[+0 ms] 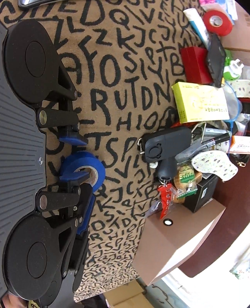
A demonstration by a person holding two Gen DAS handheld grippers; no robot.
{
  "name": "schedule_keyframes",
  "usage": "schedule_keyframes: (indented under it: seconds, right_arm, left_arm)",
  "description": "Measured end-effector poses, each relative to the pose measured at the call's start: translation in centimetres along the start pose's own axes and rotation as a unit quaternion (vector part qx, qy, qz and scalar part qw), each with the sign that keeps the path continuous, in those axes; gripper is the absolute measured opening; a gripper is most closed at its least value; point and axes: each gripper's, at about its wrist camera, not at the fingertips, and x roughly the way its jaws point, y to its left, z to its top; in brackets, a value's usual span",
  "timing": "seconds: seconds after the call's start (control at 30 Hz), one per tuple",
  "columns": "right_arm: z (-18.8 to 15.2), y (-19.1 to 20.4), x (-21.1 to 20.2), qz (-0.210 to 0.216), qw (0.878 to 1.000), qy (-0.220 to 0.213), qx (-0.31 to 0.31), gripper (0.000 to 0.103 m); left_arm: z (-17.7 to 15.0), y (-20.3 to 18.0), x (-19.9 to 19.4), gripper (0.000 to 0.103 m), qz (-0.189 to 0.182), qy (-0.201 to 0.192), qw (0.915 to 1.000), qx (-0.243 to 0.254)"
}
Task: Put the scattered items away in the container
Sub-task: 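Grasp the blue tape roll with both tools together, then carry the blue tape roll with both tools into the cardboard box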
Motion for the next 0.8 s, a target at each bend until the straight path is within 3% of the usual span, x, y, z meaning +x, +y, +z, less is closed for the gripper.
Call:
schedule_keyframes:
  seconds: [0.33,0.5,0.8]
  right_arm:
    - [-0.1,-0.3,0.5,0.001,1.000,0.003,0.007,0.020]
    - [-0.2,-0.7,0.5,0.004,1.000,0.002,0.019,0.018]
    - [0.0,-0.7,-2.3,-0.019,0.999,-0.031,0.018,0.017]
  left_arm:
    - [0.0,0.5,0.8,0.031,-0.021,0.006,0.9997,-0.013]
    - [0.2,0.0,0.7,0.036,-0.012,0.003,0.9999,-0.011]
    - [1.0,-2.7,-0.6,0.029,-0.017,-0.012,0.9997,0.013]
